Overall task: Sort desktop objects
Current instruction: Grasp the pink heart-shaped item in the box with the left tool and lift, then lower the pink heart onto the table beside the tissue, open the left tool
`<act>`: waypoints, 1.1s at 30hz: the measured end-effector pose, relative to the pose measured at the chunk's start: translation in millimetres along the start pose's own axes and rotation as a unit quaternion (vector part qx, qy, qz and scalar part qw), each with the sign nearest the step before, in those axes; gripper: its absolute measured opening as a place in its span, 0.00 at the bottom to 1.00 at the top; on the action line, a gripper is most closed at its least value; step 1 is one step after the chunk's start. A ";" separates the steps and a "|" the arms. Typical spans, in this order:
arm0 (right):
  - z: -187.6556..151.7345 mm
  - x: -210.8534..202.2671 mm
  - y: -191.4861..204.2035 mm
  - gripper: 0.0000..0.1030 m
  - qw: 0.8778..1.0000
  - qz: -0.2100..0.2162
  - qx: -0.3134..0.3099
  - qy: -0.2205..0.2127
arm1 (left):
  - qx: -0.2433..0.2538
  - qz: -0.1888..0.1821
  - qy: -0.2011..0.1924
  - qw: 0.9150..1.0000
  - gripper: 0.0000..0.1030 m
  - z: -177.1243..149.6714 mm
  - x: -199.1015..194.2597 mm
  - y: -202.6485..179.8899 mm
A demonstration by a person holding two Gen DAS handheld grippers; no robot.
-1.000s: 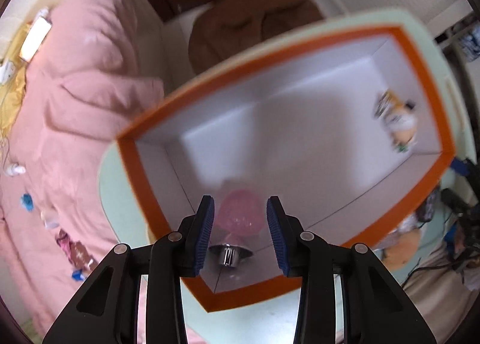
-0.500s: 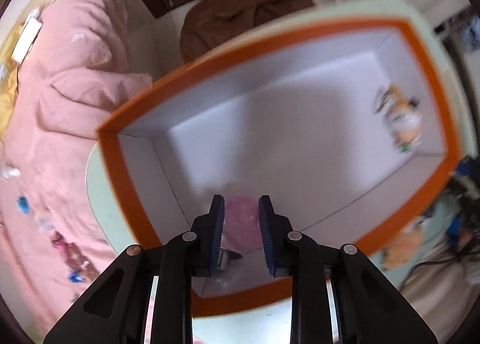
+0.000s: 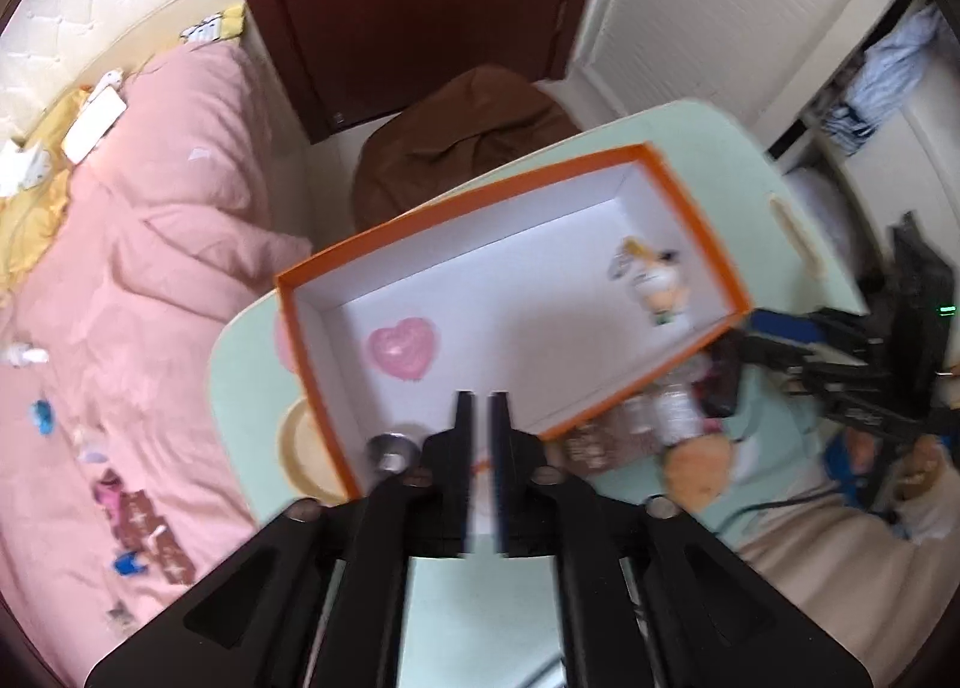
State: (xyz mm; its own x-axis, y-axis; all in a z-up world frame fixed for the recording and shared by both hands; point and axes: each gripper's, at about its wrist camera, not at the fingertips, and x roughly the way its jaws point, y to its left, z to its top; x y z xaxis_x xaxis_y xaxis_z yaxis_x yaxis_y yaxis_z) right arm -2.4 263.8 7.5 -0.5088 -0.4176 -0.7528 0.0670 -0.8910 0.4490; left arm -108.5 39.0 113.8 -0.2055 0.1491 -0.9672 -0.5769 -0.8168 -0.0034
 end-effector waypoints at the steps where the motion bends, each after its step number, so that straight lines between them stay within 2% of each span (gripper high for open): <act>1: -0.1 1.1 0.8 0.34 1.000 0.003 0.000 0.002 | 0.001 0.017 0.001 1.000 0.36 2.3 7.0 2.3; 4: -0.8 2.6 1.7 0.34 1.000 0.008 0.004 0.004 | 0.000 0.044 0.002 0.999 0.51 8.9 23.8 7.4; 9: -3.5 0.0 -5.6 0.35 1.000 0.013 0.020 0.006 | 0.007 0.061 0.033 0.998 0.53 23.9 62.2 14.7; 11: -3.8 -0.9 -9.4 0.38 1.000 0.015 0.026 0.007 | -0.001 0.067 0.049 0.997 0.53 27.3 76.2 19.7; 14: -3.7 -2.1 -12.8 0.39 0.999 0.016 0.032 0.006 | -0.009 0.052 0.050 0.997 0.53 30.1 87.7 21.9; 19: -2.8 -2.2 -16.7 0.41 0.999 0.022 0.041 0.006 | 0.033 0.080 0.051 0.995 0.50 29.2 101.9 3.8; 20: -2.9 -2.5 -16.2 0.41 0.999 0.021 0.040 0.005 | 0.035 0.083 0.052 0.995 0.48 29.7 101.9 4.8; 21: -3.1 -2.7 -15.6 0.41 0.999 0.021 0.038 0.005 | 0.037 0.087 0.052 0.994 0.39 30.3 102.0 5.8; 28: -2.8 -5.2 -8.5 0.41 1.000 0.009 0.022 0.002 | 0.025 0.065 0.038 0.997 0.39 25.8 91.4 6.9; 33: 0.5 -7.8 6.2 0.41 1.000 -0.011 -0.011 -0.002 | 0.018 0.054 0.007 0.998 0.39 21.4 66.6 -1.4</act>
State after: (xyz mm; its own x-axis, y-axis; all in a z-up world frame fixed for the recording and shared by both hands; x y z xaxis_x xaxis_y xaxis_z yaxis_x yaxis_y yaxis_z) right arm 1.6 261.6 16.4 -0.5140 -0.3973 -0.7602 0.0745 -0.9036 0.4219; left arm -138.3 62.0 54.9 -0.2561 0.0532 -0.9652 -0.5799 -0.8073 0.1094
